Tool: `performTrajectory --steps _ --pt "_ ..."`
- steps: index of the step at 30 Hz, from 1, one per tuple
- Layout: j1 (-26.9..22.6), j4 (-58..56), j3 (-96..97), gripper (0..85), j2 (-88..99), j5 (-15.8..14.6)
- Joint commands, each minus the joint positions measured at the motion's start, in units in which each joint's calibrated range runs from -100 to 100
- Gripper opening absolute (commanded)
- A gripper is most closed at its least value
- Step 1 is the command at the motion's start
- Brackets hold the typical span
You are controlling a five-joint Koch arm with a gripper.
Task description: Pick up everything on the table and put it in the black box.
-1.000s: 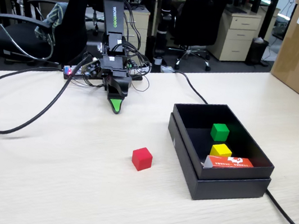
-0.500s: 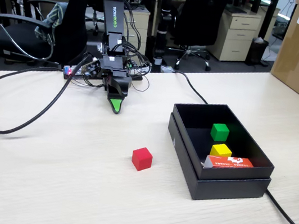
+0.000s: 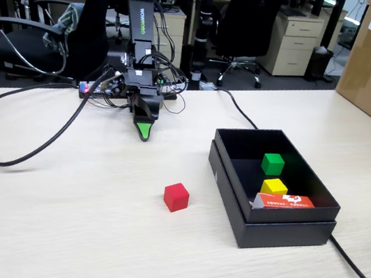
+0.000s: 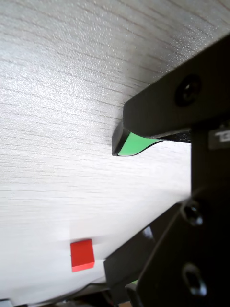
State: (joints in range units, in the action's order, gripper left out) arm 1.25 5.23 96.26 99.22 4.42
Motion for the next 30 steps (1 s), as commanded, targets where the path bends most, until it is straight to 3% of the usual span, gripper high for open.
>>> performTrajectory --steps 1,5,8,17,21,30 --pt "0.15 -8.03 -5.32 49.6 -1.63 -0.54" --pt "0.49 -22.29 -19.92 47.5 -5.19 -2.10" --pt "0.29 -36.54 -41.32 47.3 -16.55 -3.86" --pt "-1.42 -58.49 -85.02 43.5 -52.92 -5.08" --pt "-1.86 -64.88 -104.78 43.5 -73.46 -5.23" --pt "-2.59 -70.93 -128.90 43.6 -104.67 -5.08"
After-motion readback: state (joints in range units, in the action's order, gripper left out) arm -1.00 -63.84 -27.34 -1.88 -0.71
